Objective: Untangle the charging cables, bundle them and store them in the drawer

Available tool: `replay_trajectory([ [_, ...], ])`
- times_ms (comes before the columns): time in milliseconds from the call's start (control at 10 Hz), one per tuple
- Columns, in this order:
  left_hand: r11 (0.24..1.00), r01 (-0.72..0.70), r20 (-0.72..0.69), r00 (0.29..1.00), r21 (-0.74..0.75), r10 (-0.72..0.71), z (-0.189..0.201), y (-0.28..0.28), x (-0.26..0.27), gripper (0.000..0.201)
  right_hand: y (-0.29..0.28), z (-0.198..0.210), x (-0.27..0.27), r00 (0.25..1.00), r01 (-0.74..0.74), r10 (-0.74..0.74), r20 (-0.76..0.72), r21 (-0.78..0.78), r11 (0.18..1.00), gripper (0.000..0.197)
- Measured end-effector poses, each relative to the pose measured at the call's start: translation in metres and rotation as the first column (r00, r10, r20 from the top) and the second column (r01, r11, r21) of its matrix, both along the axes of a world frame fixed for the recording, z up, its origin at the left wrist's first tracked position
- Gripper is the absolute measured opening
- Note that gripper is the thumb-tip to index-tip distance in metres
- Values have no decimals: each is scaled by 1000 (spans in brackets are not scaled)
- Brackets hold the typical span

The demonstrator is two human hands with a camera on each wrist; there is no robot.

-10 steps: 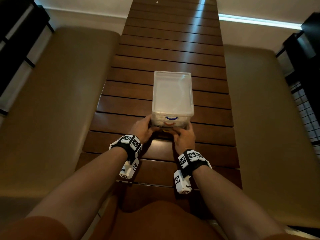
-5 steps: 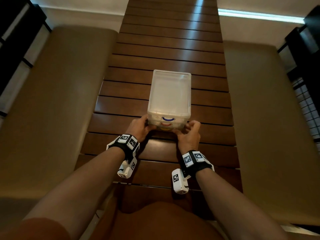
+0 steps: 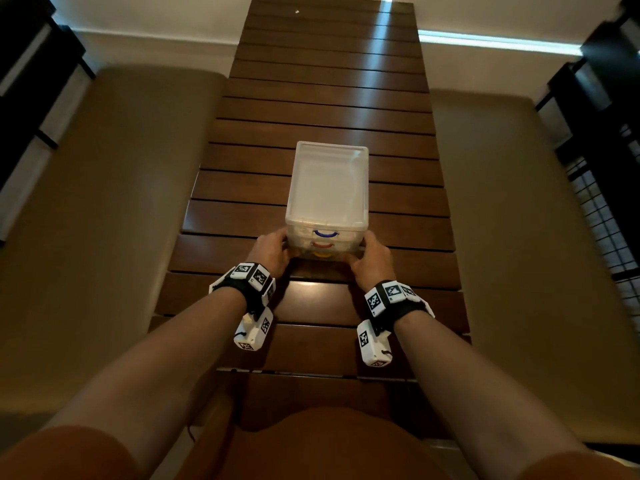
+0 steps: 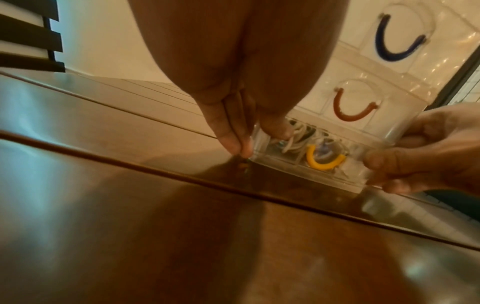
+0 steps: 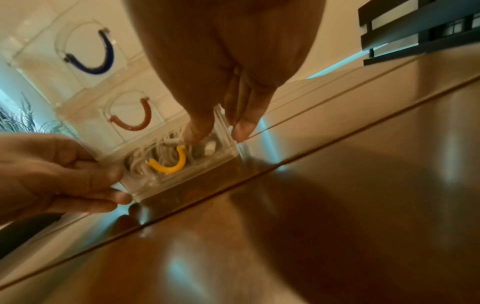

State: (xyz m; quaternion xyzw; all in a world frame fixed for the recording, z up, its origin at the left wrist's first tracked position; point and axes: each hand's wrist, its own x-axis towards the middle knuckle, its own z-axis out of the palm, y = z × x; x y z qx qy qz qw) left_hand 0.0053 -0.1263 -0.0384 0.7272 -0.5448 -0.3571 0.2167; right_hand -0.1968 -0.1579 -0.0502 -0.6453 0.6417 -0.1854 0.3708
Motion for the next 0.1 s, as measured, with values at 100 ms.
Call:
replay_trajectory([
  [100,991,-129,-101,987,-21,127,-14,6,1,38,-2,7,-10,998,-60,56,37,131,990,46],
])
